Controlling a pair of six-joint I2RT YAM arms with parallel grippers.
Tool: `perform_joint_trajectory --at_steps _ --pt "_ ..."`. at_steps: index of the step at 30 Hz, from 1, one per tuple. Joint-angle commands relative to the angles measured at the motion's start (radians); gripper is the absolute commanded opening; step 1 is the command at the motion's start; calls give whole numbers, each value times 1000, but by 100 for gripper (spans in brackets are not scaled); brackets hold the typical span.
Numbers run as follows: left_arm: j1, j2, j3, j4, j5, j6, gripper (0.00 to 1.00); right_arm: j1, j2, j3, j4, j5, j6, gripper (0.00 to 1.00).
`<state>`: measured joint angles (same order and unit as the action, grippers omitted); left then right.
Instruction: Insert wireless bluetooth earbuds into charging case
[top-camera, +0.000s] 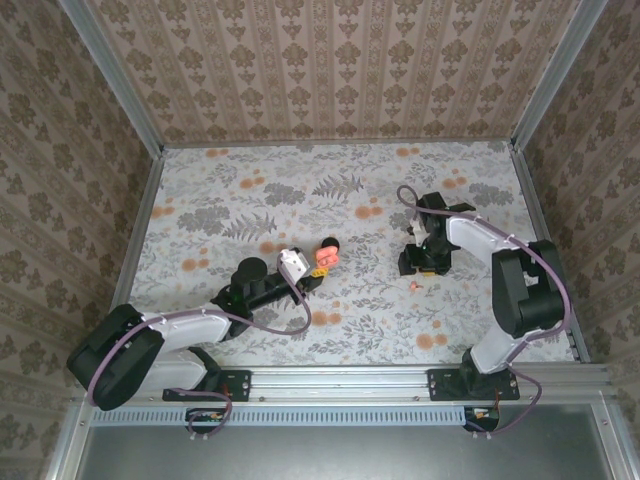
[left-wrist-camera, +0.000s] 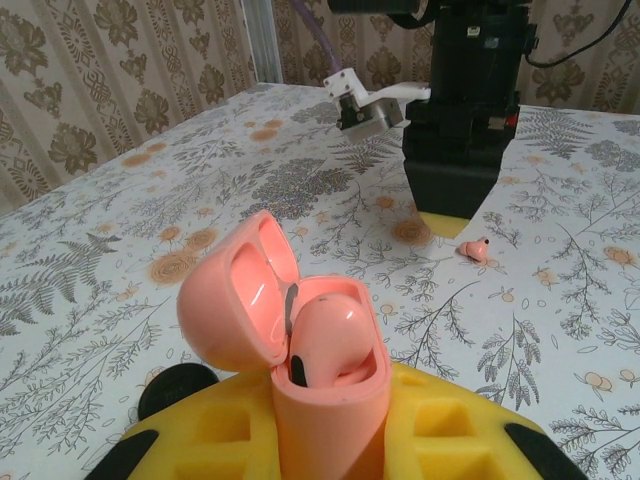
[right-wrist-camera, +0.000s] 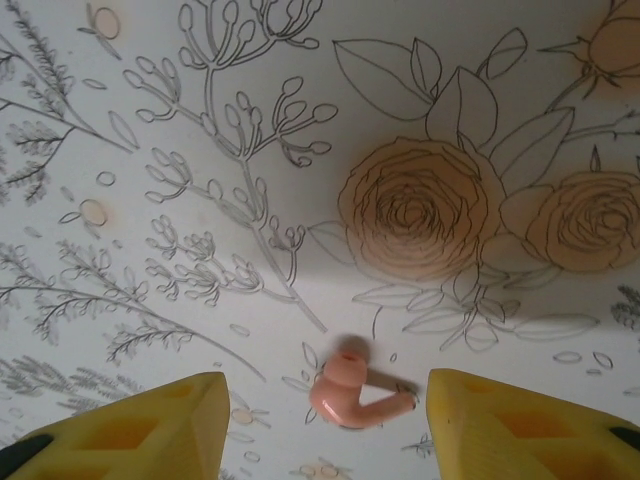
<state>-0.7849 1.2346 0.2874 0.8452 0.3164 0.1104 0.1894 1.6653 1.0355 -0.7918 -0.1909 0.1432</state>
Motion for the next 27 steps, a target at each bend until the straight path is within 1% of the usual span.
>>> perform_joint_trajectory --at_steps 1,9,16,24,27 --pt "-5 -18 -1 16 0 30 17 -5 25 -13 18 -26 -15 56" --pt "-4 5 12 20 13 32 17 -5 37 -44 -4 -67 4 56" --pt "-4 -6 7 15 15 30 17 -3 36 -58 -11 -93 30 55" --pt "-5 -36 0 -12 6 36 17 9 22 -62 -65 -191 61 52" --pt "-5 -41 -1 -16 6 38 17 20 22 -56 -86 -208 69 51"
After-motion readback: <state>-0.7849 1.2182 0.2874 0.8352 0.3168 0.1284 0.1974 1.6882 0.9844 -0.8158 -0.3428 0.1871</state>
